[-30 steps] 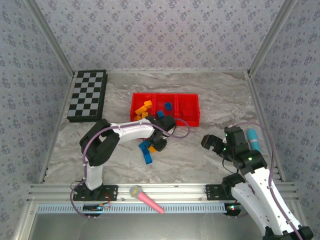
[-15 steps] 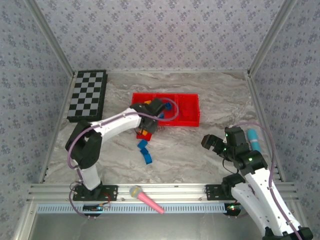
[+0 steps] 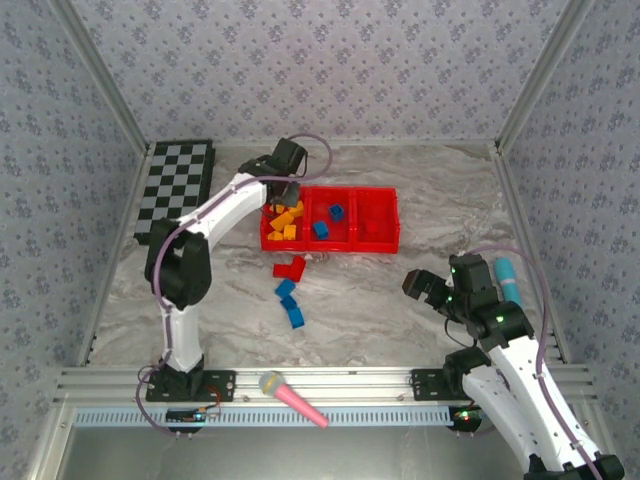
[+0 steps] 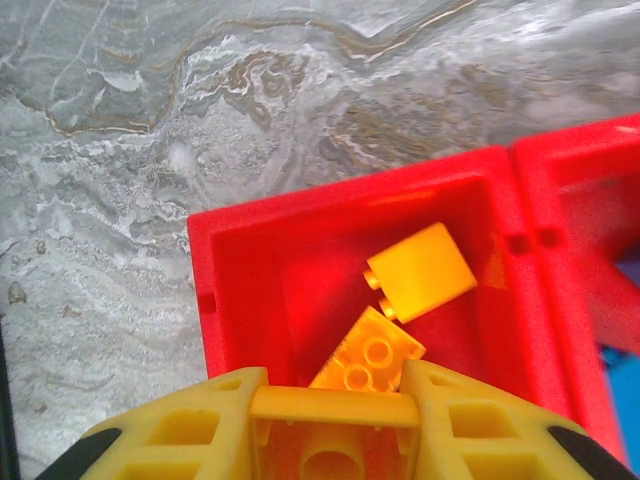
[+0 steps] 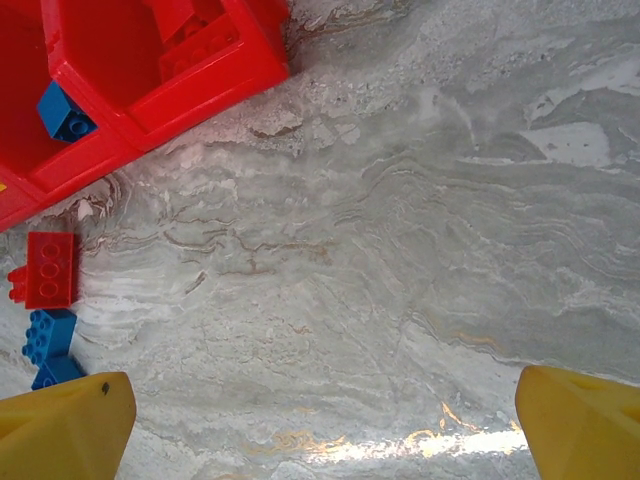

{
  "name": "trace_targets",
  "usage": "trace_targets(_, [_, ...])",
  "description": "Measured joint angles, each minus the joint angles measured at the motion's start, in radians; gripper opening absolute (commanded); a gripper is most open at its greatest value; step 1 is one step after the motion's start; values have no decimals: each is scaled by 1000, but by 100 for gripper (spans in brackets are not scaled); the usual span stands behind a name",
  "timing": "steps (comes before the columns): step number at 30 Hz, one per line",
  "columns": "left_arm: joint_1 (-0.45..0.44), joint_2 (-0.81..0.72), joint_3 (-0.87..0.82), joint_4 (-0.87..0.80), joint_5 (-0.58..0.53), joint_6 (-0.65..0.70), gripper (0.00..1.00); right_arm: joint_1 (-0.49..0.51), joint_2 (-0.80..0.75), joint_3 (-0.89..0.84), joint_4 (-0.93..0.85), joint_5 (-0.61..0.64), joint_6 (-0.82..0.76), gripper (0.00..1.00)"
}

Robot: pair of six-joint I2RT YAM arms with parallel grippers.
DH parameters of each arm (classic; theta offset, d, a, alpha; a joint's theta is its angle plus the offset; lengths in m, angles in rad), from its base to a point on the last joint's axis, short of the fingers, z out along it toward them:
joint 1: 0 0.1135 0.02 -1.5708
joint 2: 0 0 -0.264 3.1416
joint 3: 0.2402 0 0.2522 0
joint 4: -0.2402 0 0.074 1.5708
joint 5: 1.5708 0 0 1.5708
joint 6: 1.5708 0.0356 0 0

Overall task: Sort the legos into containers by color
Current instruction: Place the lego in the container, then pick up the lego from the middle-left of the table.

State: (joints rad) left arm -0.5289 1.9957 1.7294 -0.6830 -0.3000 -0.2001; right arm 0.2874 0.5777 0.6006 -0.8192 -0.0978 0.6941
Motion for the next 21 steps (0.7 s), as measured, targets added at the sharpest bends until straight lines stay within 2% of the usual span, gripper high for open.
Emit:
trace_targets(6, [32,96,11,9,25,-7,44,0,0,0,1,-8,-3,100])
trace_targets(10, [29,99,11,31,44,-12,68,-2,0,0,7,-14,-5,100])
trace_targets(12, [29,92,3,55,55,-18,77,-2,0,-1,12,-18,-6,100])
trace_targets(18, [39,16,-93,115,137,-40,98,-8,0,-13,24,-27,-7,100])
trace_targets(21, [43,-35,-143,137,174,-55,100,-9,0,-13,26,-31,-7,100])
